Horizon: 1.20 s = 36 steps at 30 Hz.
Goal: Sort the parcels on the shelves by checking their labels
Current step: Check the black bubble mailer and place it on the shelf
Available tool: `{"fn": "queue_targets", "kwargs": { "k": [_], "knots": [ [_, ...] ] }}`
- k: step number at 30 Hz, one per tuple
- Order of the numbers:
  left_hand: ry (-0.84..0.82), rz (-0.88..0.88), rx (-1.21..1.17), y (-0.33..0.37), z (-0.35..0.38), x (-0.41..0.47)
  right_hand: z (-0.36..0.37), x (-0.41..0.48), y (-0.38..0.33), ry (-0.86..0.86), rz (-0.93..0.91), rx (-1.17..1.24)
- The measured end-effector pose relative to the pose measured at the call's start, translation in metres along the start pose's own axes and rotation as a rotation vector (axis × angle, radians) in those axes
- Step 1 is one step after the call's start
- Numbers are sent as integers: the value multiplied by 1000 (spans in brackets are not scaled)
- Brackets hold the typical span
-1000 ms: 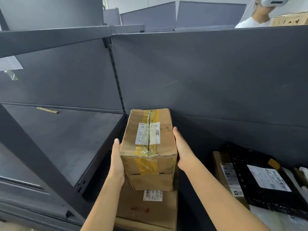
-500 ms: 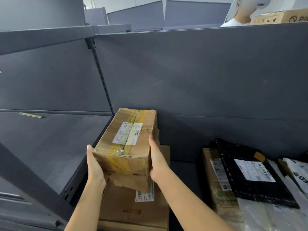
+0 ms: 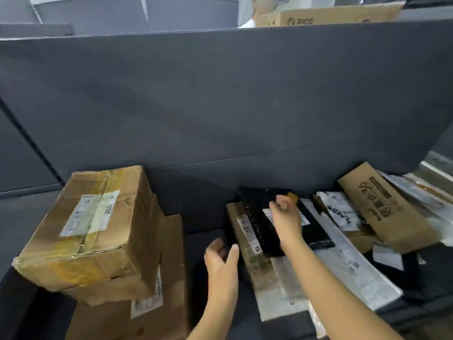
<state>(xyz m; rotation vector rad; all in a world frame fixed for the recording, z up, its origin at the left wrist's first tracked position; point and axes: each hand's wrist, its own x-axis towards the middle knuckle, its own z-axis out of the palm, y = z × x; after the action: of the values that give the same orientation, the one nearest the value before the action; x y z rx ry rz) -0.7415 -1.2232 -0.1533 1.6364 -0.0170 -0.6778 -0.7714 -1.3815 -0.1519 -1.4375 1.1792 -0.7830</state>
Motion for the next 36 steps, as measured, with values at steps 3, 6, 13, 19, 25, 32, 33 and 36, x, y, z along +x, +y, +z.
{"fn": "queue_targets", "kwargs": {
  "k": [3,6,13,19,25,32,33,36],
  "knots": [
    [-272,-151,68,4,34,34,-61,28,39,166,247,-203],
    [-346,-221,155,6,64,54,-90,35,71,89,466,-117],
    [-274,-63,235,3,90,65,-102,25,79,122,547,473],
    [-490,-57,24,8,55,46,-100,7,46,30,477,902],
    [-438,81,-381,55,17,49,-105,5,-25,-92,113,768],
    [-396,279,-244,94,-28,59,-96,6,-70,-182,-63,529],
    [-425,287,-193,91,-30,57,-92,6,-72,-181,-74,519],
    [-421,341,-184,88,-33,53,-83,6,-77,-201,-112,526]
  ]
}}
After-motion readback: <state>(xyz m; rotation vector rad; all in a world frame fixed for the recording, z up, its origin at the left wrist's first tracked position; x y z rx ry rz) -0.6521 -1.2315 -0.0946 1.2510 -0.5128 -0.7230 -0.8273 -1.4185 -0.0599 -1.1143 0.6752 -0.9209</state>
